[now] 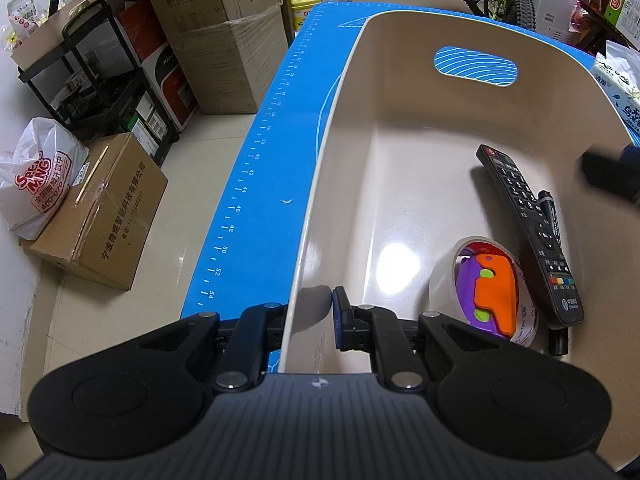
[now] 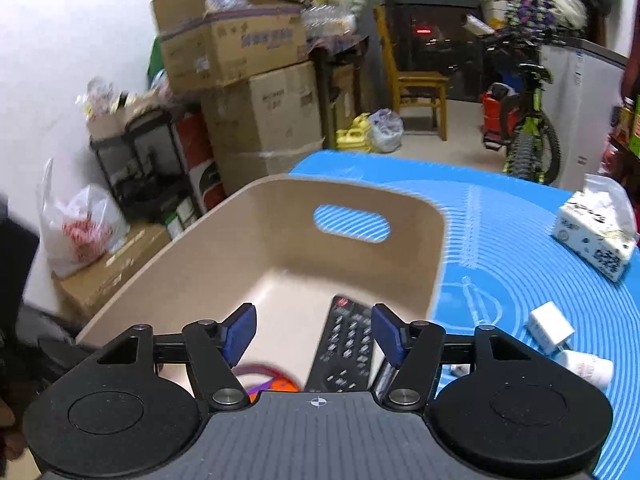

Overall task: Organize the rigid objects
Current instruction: 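Move the right tool back to the white pill bottle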

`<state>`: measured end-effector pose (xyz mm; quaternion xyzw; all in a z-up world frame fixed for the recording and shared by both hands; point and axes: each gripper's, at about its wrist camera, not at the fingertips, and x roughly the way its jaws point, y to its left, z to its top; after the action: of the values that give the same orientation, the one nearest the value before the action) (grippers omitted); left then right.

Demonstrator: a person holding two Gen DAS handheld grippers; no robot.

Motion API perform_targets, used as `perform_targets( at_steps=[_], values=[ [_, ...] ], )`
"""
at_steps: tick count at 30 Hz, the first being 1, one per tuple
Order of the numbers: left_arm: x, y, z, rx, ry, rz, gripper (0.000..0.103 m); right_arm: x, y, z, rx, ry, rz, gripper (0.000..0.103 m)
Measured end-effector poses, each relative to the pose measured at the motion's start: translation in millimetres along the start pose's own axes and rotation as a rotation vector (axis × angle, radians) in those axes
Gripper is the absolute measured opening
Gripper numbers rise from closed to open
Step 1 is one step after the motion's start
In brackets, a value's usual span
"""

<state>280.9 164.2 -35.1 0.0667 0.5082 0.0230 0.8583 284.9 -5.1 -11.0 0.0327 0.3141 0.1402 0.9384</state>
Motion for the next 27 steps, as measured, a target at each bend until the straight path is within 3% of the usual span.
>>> perform_targets(
  at_steps=[4,13,21,27],
  values=[
    [0.0,-0.1,-0.1,-0.001,0.000,0.001,0.016,-18.2,-27.6,14.7,0.089,-0.062,-0.013,0.074],
    [1.4,-0.4,-1.3,0.000,0.001,0.006,0.016,-36.6,-79.8,21.8,0.172,-0.129,-0.134,0.077],
    [1.7,-2.4,-2.1,0.002,0.002,0.013,0.017,-30.0,-118.1,14.0,0.193,-0.147,-0.270,0.083],
    [1.7,-2.3,-2.4,0.003,0.002,0.014,0.017,-15.9,-157.3,-0.7,0.274,-0.099,-0.348,0.087]
  ],
)
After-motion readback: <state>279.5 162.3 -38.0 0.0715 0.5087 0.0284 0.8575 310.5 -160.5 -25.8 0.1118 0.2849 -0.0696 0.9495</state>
